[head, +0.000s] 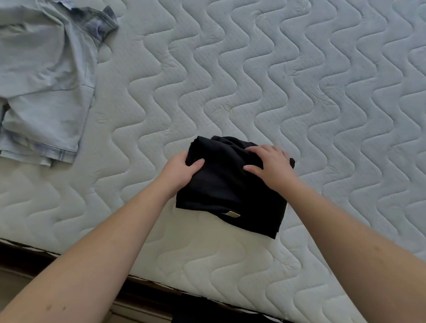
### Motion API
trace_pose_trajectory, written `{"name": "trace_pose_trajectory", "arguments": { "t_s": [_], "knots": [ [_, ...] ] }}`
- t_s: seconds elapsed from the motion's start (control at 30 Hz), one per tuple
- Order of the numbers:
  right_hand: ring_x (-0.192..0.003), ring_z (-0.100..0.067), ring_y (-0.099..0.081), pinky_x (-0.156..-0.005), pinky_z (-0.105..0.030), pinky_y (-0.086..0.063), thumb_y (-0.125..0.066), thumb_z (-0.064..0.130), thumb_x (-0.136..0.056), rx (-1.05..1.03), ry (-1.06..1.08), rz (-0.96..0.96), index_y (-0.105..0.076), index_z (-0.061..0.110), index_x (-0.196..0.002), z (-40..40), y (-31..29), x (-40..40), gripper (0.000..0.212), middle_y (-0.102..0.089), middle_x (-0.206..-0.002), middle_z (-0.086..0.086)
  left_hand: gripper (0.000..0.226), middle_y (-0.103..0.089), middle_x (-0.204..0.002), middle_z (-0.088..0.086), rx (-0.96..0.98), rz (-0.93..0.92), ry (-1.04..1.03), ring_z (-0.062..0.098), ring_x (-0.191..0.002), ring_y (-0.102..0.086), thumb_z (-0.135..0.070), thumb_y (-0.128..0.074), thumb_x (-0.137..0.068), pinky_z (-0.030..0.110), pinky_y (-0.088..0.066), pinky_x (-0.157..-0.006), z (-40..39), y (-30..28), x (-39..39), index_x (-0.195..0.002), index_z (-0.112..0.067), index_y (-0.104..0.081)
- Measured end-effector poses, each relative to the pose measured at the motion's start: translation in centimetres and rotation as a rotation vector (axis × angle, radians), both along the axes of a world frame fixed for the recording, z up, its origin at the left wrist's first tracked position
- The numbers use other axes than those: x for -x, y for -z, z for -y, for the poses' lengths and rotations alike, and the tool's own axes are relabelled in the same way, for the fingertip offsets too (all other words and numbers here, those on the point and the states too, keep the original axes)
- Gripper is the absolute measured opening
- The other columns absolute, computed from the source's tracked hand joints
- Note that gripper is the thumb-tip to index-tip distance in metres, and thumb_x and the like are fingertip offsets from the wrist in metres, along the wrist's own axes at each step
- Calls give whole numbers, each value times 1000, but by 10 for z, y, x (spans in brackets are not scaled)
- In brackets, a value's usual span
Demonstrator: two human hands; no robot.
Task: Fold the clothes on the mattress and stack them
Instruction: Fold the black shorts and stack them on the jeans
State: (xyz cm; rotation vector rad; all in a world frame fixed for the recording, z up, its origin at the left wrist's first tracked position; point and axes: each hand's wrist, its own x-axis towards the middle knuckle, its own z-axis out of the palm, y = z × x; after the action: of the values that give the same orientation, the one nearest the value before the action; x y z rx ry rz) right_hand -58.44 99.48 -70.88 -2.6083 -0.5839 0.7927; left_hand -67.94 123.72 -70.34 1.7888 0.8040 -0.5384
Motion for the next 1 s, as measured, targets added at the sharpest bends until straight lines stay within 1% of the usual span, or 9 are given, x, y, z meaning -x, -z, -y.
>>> {"name": "trace_pose_trajectory", "arguments": {
  "t_s": [0.23, 0.33, 0.4, 0.53, 0.67, 0.73, 0.8, 0.9, 1.0],
  "knots": [
    [-113, -27, -53, -97, -36, -34, -47, 34, -101, -28, 13, -182, -54, 25, -118, -16, 12, -17, 21, -64, -119, -3, 26, -59, -103, -7, -222, 42, 124, 16, -94, -59, -40, -64, -90, 30, -45, -85, -6, 5, -2, -112, -26, -64],
    [-105, -25, -56, -81, -32, -35, -46, 36, -100, -29, 35, -228, -52, 29, -115, -16, 14, -22, 17, -63, -114, -1, 31, -41, -115, 0, -239, -2, 129, 17, -97, -52, -43, -59, -92, 30, -40, -96, -2, 10, -7, -115, -23, -60],
    [-101, -20, -57, -78, -30, -36, -52, 36, -97, -94, 69, -246, -50, 35, -107, -14, 13, -22, 9, -60, -104, 7, 36, -41, -123, 1, -194, -22, 101, 18, -105, -53, -44, -58, -92, 33, -41, -100, -1, 12, -8, -119, -20, -58],
    [-103, -17, -56, -91, -34, -44, -70, 34, -87, -170, 294, -83, -55, 28, -116, 1, 12, -15, 33, -58, -107, 9, 39, -56, -120, 4, -129, 10, -15, 21, -106, -59, -42, -65, -89, 42, -48, -96, 1, 13, -9, -117, -20, -51],
    [-124, -24, -46, -106, -41, -38, -70, 51, -82, 7, 589, 32, -45, 20, -135, 35, 10, -1, 66, -49, -133, -4, 53, -57, -100, -8, -103, -14, -105, 10, -90, -61, -46, -73, -81, 26, -46, -69, 0, 13, -12, -115, -28, -37],
    [-128, -27, -41, -109, -43, -35, -70, 56, -80, 22, 759, -24, -41, 15, -139, 51, 10, 14, 78, -45, -137, -9, 63, -57, -101, -10, -70, -88, -120, 8, -89, -59, -54, -76, -75, 27, -47, -72, -1, 14, -14, -115, -25, -37],
    [-123, -29, -46, -107, -43, -39, -71, 55, -80, -22, 839, -119, -50, 7, -132, 60, 12, 29, 74, -51, -130, -14, 62, -63, -103, -8, -26, -160, -115, 11, -91, -62, -58, -78, -70, 29, -52, -79, -2, 16, -17, -111, -21, -50],
    [-106, -29, -61, -93, -45, -52, -72, 52, -80, -158, 875, -299, -63, 4, -113, 62, 16, 48, 59, -63, -112, -14, 44, -73, -95, -7, 142, -190, -130, 6, -78, -71, -55, -80, -70, 17, -53, -59, -1, 14, -18, -98, -24, -66],
    [-104, -19, -63, -91, -40, -53, -75, 44, -80, -282, 853, -344, -61, 14, -121, 57, 13, 56, 52, -65, -114, -3, 43, -75, -96, -7, 267, -178, -144, 6, -81, -72, -52, -81, -69, 15, -53, -59, 4, 11, -13, -101, -26, -67]
  ]
}}
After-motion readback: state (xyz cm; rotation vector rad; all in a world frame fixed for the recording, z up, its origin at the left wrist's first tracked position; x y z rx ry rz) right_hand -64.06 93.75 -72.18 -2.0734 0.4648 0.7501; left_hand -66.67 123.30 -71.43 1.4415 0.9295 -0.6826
